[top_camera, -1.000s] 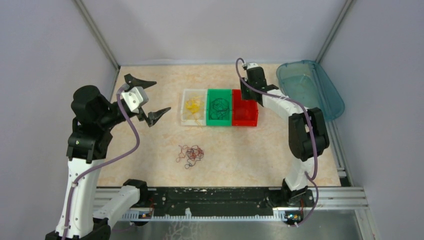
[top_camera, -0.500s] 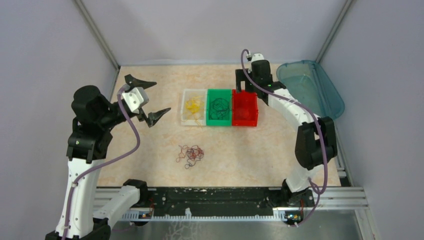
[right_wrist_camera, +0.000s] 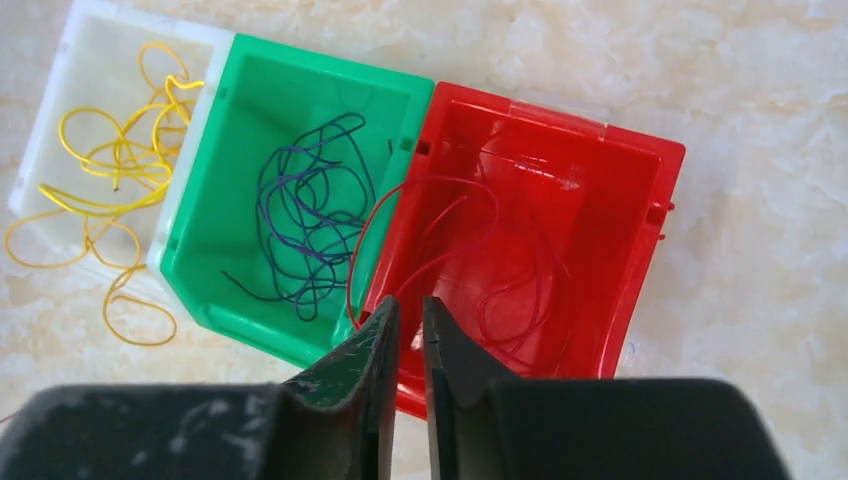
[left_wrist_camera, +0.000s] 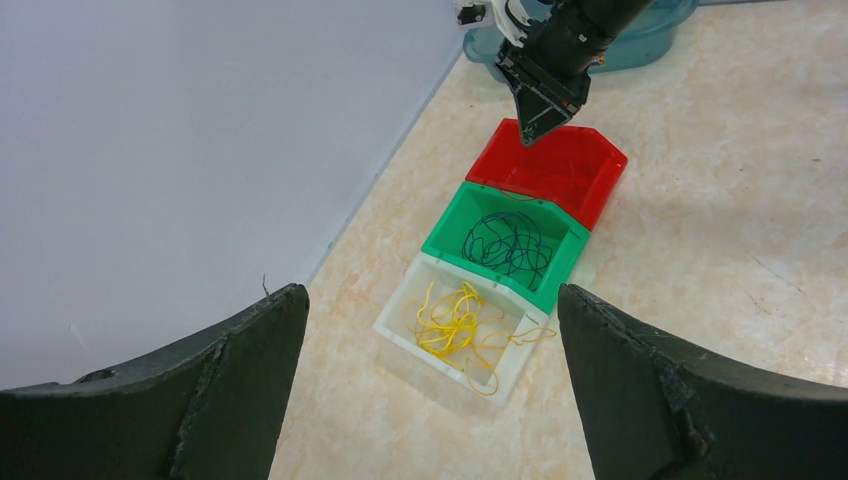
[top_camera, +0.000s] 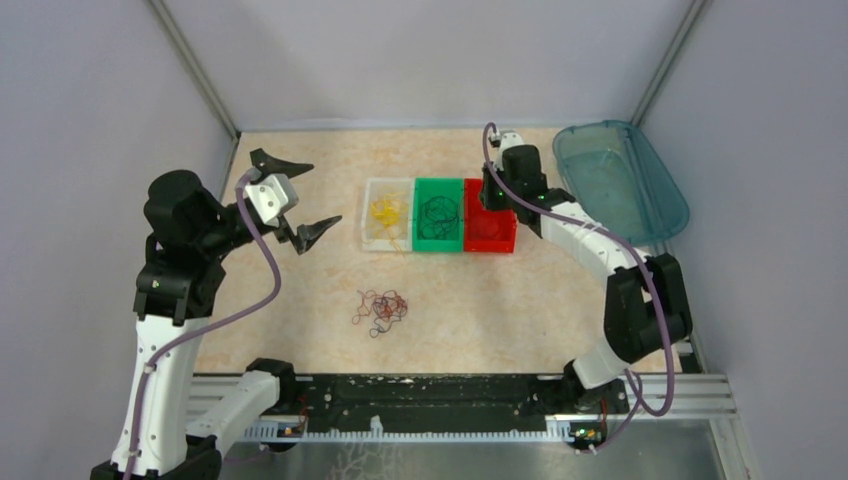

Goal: Untangle the cables
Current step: Place the cable in the bin.

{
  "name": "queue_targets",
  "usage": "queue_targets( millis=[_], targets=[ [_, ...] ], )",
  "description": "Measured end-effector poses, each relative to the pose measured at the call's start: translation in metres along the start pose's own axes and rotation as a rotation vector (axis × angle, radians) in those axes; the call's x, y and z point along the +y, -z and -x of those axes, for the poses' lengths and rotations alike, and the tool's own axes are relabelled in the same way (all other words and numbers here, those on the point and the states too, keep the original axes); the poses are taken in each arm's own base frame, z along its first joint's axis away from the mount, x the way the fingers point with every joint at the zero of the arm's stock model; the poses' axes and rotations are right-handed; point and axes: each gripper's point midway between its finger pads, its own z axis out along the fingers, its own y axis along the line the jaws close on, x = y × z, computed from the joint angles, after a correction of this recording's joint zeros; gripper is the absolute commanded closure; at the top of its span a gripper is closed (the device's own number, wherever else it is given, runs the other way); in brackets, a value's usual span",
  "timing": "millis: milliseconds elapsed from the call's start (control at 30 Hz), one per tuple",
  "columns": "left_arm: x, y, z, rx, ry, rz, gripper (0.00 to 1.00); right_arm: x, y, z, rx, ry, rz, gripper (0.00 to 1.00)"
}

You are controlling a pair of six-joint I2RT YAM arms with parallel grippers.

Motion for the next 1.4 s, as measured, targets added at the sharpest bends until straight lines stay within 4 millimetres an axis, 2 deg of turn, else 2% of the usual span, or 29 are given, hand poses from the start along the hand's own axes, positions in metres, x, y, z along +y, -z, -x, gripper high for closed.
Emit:
queue_targets(
  millis=[33,533,800,967,1233,1400],
  targets=[
    [0.000,0.000,0.000,0.000,0.000,0.000,0.01,0.000,-0.001,-0.004,0.013,-0.005,0.003,1.00],
    [0.000,0.000,0.000,0.001,-0.002,-0.001,0.01,0.017,-0.020,-0.018,0.026,-0.074,0.098,1.00],
    [-0.001,0.002,-0.001,0.005,-0.024,-0.001,0.01,0.001,-0.049,-0.058,0.113,-0.115,0.050,1.00],
    [-0.001,0.003,0.001,0.004,-0.038,0.002,0.01,-0.017,-0.062,-0.084,0.170,-0.149,0.005,1.00],
    [-0.001,0.003,0.000,0.005,-0.044,0.001,0.00,-0.029,-0.069,-0.092,0.182,-0.164,-0.028,1.00],
    [-0.002,0.003,-0.001,0.009,-0.039,-0.002,0.01,-0.032,-0.062,-0.084,0.164,-0.152,-0.047,1.00]
  ],
)
